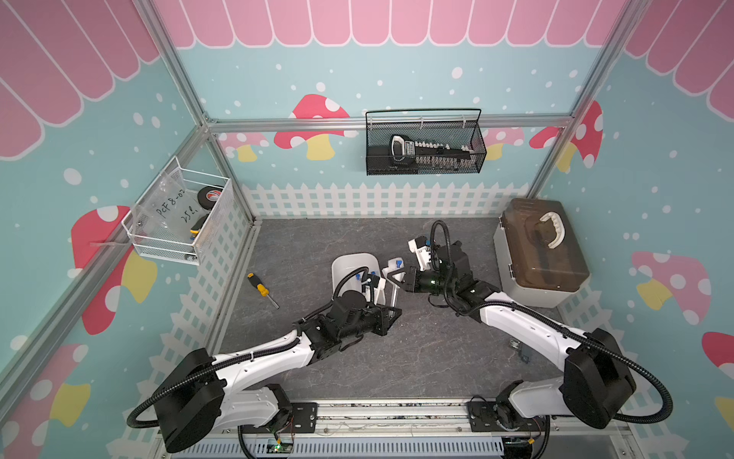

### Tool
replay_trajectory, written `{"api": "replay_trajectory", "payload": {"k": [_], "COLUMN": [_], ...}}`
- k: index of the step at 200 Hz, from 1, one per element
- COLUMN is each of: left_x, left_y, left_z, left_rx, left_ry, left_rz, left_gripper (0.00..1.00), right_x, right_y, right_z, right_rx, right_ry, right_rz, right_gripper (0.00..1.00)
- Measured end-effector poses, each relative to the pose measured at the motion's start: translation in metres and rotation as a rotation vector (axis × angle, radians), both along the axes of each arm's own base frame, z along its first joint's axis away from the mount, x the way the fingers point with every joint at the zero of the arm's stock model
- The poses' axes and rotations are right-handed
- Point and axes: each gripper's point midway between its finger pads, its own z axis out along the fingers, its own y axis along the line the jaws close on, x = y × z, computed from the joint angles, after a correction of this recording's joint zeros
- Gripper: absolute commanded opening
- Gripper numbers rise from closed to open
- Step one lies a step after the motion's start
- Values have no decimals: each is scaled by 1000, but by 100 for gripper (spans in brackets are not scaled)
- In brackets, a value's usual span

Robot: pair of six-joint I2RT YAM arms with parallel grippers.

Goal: Wipe the exteriors of test tubes
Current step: Wipe the dirt from the test tube.

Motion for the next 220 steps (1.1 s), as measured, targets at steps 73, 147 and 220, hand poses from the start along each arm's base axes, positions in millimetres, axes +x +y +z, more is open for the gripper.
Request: {"api": "replay_trajectory", "payload": {"k": [73,147,220], "left_x": [-7,-22,-7], "left_y": [1,8,30], "left_z": [-4,-21,11], "left_rx": [17,107,71], "left_ry": [9,33,-63], "left_rz": [-19,-65,61], "left_gripper": [6,6,7], "right_x": [-12,-29,-10], "right_y": [-5,-3,23], "right_z": [-7,-24,9], "right_rx": [26,51,58], "right_ry": [4,2,-9], "right_rz": [-13,-57,73], "right_gripper": [19,20,21]}}
